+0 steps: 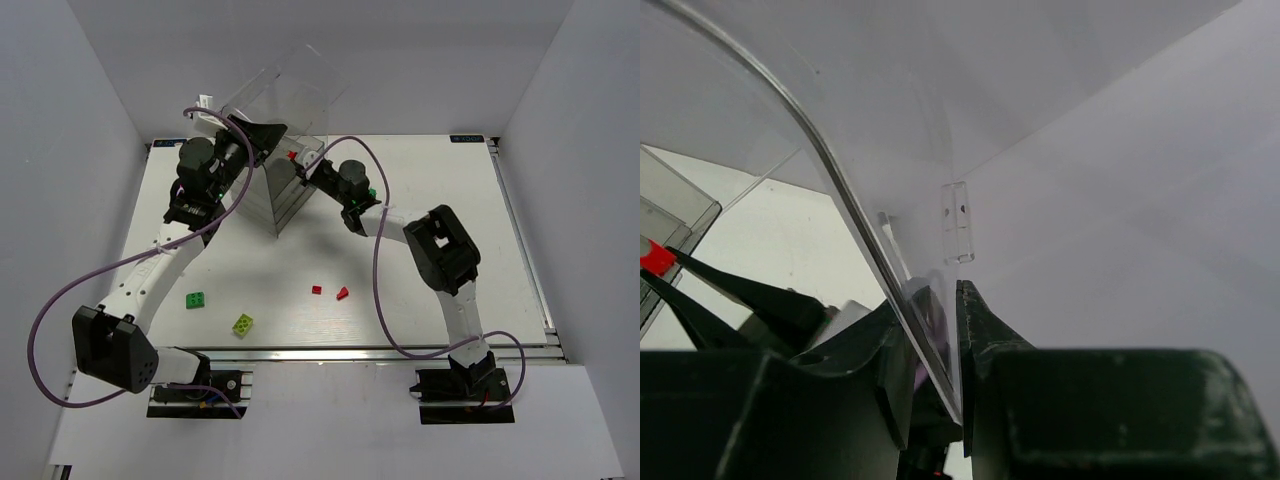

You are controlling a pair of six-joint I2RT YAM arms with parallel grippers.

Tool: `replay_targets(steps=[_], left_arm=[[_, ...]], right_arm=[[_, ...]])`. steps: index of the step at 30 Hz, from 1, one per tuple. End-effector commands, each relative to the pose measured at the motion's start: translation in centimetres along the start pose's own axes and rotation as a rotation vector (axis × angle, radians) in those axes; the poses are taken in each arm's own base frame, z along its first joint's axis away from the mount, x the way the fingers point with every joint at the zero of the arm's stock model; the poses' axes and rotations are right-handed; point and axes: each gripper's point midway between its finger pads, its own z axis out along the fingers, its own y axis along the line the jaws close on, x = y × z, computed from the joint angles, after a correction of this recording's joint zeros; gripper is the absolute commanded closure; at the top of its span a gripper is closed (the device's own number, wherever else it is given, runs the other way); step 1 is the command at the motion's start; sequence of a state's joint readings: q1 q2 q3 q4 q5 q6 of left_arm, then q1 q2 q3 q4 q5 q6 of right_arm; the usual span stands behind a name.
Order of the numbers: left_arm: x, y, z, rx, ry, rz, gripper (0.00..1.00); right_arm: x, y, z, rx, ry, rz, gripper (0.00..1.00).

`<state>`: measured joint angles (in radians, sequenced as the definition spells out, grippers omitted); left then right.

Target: Sort the legos into containers by color

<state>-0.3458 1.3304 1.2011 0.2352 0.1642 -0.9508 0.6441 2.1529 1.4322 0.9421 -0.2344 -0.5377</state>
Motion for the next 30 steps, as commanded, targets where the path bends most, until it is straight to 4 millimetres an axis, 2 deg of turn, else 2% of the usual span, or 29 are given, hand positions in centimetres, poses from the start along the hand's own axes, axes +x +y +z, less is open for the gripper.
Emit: replay_targets(steps=[1, 4, 7, 8, 11, 14, 16, 18, 19, 20, 21, 22, 23, 24, 25, 26, 27, 28, 29, 30], left_arm=[[-2.7, -4.7, -0.4, 0.117, -0.060, 0.020, 0.69], [-2.9, -4.7, -0.4, 0.110, -0.064, 0.019, 0.69], [-3.0, -4.7, -0.6, 0.105, -0.069, 0.023, 0.69], [-2.9, -4.6, -0.6, 0.104, -0.068, 0.023, 0.69], [-2.8, -4.5, -0.7, 0.102, -0.068, 0.021, 0.69], [-2.8, -4.6, -0.7, 0.106, -0.067, 0.017, 0.69], [-2.7, -4.4, -0.6, 0.105, -0.064, 0.015, 0.69], [-2.8, -4.5, -0.6, 0.106, -0.065, 0.017, 0.69], [-2.8, -4.4, -0.6, 0.104, -0.066, 0.016, 0.69], [-2.8, -4.4, -0.7, 0.103, -0.067, 0.018, 0.69], [-2.7, -4.3, -0.7, 0.101, -0.065, 0.017, 0.69], [-2.6, -4.2, -0.8, 0.099, -0.068, 0.016, 0.69], [-2.7, -4.3, -0.8, 0.100, -0.070, 0.014, 0.69], [-2.6, -4.2, -0.9, 0.099, -0.070, 0.014, 0.69], [-2.7, -4.2, -1.0, 0.102, -0.071, 0.015, 0.69], [-2.6, -4.2, -1.0, 0.101, -0.070, 0.013, 0.69], [-2.5, -4.1, -1.1, 0.102, -0.068, 0.013, 0.69], [-2.5, -4.2, -1.2, 0.103, -0.069, 0.013, 0.69], [-2.4, -4.1, -1.2, 0.101, -0.069, 0.012, 0.69], [-2.4, -4.0, -1.2, 0.100, -0.066, 0.010, 0.69]], right_arm=[[-3.0, -2.4, 2.2, 0.095, -0.077, -0.021, 1.00], [-2.7, -1.7, 2.7, 0.078, -0.078, -0.012, 1.00], [-2.4, -1.3, 2.8, 0.061, -0.073, -0.003, 0.79], [-2.0, -1.5, 2.7, 0.058, -0.062, -0.003, 0.62], [-1.7, -1.3, 2.6, 0.048, -0.049, 0.004, 0.43], [-2.2, -1.3, 2.3, 0.034, -0.050, 0.013, 0.37], [-2.7, -1.3, 2.1, 0.026, -0.055, 0.031, 0.39], [-3.4, -1.3, 1.8, 0.004, -0.052, 0.059, 0.47], [-3.7, -1.0, 1.7, -0.011, -0.048, 0.095, 0.59], [-4.8, -0.9, 1.3, -0.039, -0.065, 0.106, 0.67], [-5.1, -0.6, 0.9, -0.065, -0.058, 0.129, 0.73], [-6.1, 0.7, -0.1, -0.141, -0.084, 0.157, 0.83], [-6.6, 1.3, -0.8, -0.193, -0.098, 0.162, 0.87], [-7.1, 1.8, -1.7, -0.239, -0.117, 0.164, 0.90], [-8.8, 1.8, -2.8, -0.276, -0.157, 0.157, 0.92], [-9.3, 2.5, -3.7, -0.317, -0.180, 0.157, 0.92], [-9.3, 4.6, -5.4, -0.414, -0.206, 0.164, 0.92], [-10.4, 4.6, -6.4, -0.444, -0.233, 0.147, 0.92], [-10.9, 5.8, -7.5, -0.523, -0.261, 0.140, 0.91], [-10.0, 7.3, -8.6, -0.595, -0.222, 0.175, 0.88]])
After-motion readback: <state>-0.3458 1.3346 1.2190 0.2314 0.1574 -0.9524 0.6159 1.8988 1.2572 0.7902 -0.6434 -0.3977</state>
